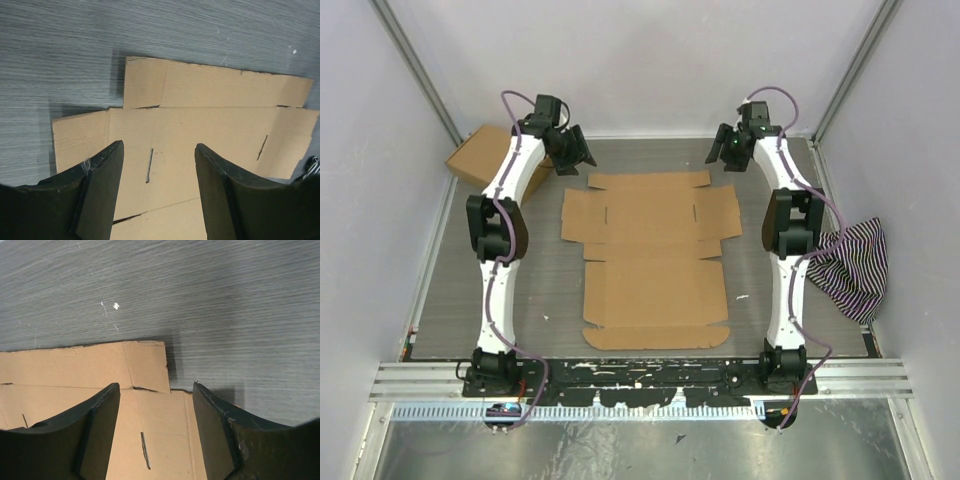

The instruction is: Fold the paper box

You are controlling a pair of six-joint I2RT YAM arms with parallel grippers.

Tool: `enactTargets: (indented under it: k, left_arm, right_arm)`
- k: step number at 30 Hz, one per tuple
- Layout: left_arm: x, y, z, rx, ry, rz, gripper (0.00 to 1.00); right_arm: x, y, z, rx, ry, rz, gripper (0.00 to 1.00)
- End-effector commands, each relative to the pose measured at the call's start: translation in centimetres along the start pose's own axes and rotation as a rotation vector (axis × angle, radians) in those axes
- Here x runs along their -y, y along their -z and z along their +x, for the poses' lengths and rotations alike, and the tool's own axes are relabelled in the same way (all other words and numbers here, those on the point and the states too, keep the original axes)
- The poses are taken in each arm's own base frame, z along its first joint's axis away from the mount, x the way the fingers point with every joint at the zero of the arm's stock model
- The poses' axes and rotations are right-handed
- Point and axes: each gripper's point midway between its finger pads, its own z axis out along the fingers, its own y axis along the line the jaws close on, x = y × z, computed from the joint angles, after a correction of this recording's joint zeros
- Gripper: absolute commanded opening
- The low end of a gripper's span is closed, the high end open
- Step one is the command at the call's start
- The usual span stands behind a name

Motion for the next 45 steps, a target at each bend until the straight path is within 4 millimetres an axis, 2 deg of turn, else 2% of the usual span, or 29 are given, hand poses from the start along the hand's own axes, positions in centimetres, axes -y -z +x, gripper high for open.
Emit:
enactTargets:
  k: [1,7,14,23,34,39,45]
  left_arm:
    - [-0.1,-0.6,-0.8,0.023,-0.004,-0.01,0.65]
    - [-1.3,-3.3,-0.1,0.001,0.012,-0.028,0.65]
    - [-2.1,-5.7,0.2,-0.015,0.02,-0.034,0.65]
    - [-2.7,-7.5,0.6,-0.025,0.034,-0.036,0.65]
    - [-1.7,-8.7,0.1,-0.004,0.043,0.033,0.59]
    - [-1.2,-9.1,-0.1,0.003,0.045,0.059,0.52]
    - [-0.7,-9.0,0.4,-0.014,0.039,0.075,0.38]
  right_arm:
    - [-2.2,-0.2,-2.1,0.076,0.064,-0.036,0.65]
    - [-2.2,-2.4,-0.7,0.051,0.086,-0.049,0.65]
    - [-1.7,-3.8,0.2,0.035,0.094,-0.049,0.66]
    - [-1.3,-4.9,1.5,0.01,0.087,-0.048,0.66]
    - [-1.1,-6.1,2.5,-0.01,0.064,-0.04,0.65]
    - [-1.8,-6.1,2.8,-0.019,0.068,-0.057,0.52]
    - [-2.5,-5.2,2.9,-0.018,0.077,-0.051,0.31]
